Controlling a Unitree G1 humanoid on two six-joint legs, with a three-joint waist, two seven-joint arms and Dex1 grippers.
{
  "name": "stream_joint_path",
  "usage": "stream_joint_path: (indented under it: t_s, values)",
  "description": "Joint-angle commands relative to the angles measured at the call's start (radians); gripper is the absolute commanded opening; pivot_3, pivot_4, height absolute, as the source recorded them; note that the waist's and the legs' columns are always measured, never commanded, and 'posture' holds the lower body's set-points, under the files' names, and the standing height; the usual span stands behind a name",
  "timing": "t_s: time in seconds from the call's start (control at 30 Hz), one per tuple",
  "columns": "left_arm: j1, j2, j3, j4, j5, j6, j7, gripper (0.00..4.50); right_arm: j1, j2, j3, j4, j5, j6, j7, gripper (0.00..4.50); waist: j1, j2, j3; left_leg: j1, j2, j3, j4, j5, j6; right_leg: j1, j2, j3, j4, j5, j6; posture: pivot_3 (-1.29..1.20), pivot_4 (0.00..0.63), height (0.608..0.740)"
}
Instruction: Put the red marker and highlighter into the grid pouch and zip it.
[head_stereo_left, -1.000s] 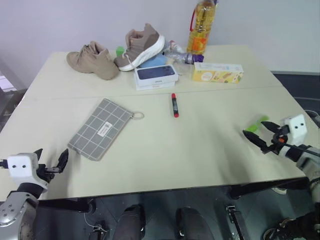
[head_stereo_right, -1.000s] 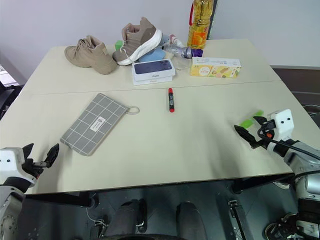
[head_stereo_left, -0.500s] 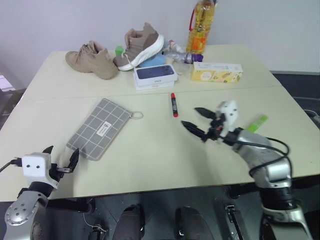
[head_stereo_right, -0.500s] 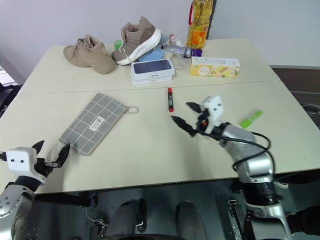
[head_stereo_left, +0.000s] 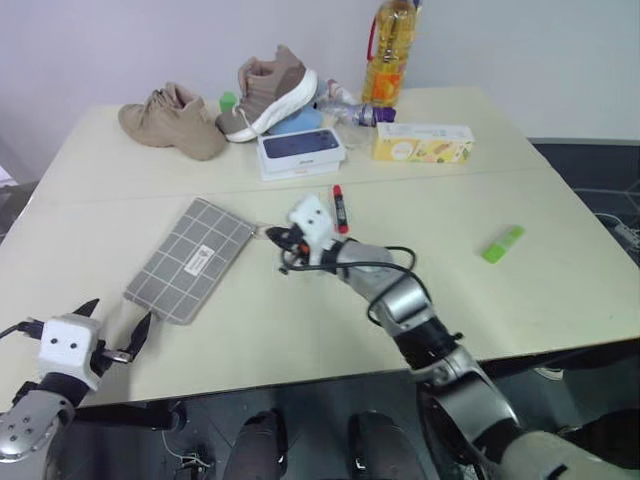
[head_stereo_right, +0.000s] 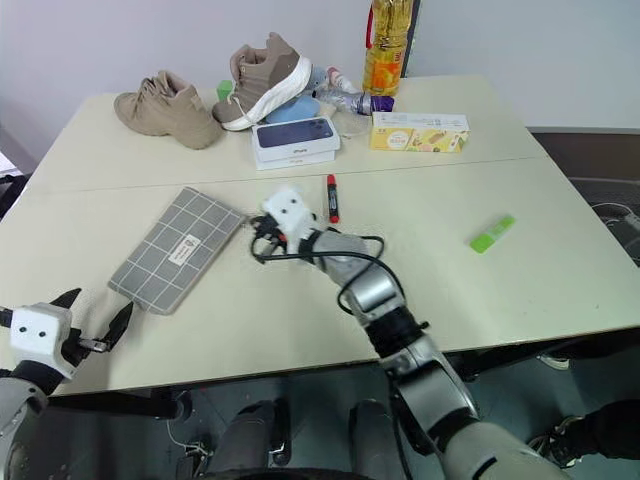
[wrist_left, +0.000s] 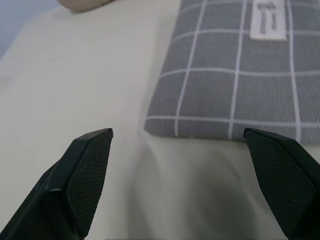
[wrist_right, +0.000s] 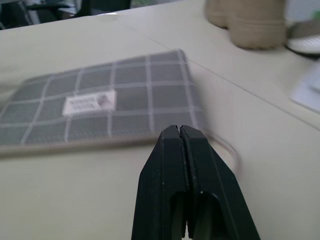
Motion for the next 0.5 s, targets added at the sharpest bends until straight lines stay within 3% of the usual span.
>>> stream_joint_path:
  t_s: [0.03, 0.27, 0.5]
  values:
    - [0.013, 0.022, 0.022, 0.000, 0.014, -0.044, -0.015, 4.50, -0.059, 0.078, 0.033, 0.096, -0.054, -0.043, -0.036, 0.05, -0.001, 0.000, 0.000, 0.000, 0.000, 0.000, 0.000, 0.000, -0.001, -0.001, -0.001, 0.000, 0.000, 0.000, 0.000, 0.00, 0.150, 0.736]
    - [0.033, 0.046, 0.017, 0.021, 0.034, -0.078, -0.035, 4.50, -0.112, 0.196, 0.083, 0.257, -0.101, 0.033, -0.036, 0.05, -0.002, -0.006, -0.004, -0.002, -0.001, 0.006, -0.006, -0.001, -0.004, -0.011, -0.008, 0.000, 0.000, 0.002, -0.004, 0.00, 0.150, 0.736]
    - [0.047, 0.082, -0.010, 0.051, 0.128, -0.172, -0.042, 4.50, -0.060, 0.189, 0.071, 0.221, -0.080, 0.077, -0.029, 0.05, -0.024, -0.006, -0.004, -0.001, 0.000, 0.015, -0.009, -0.001, -0.004, -0.013, -0.014, -0.005, 0.000, 0.005, -0.007, 0.00, 0.150, 0.736]
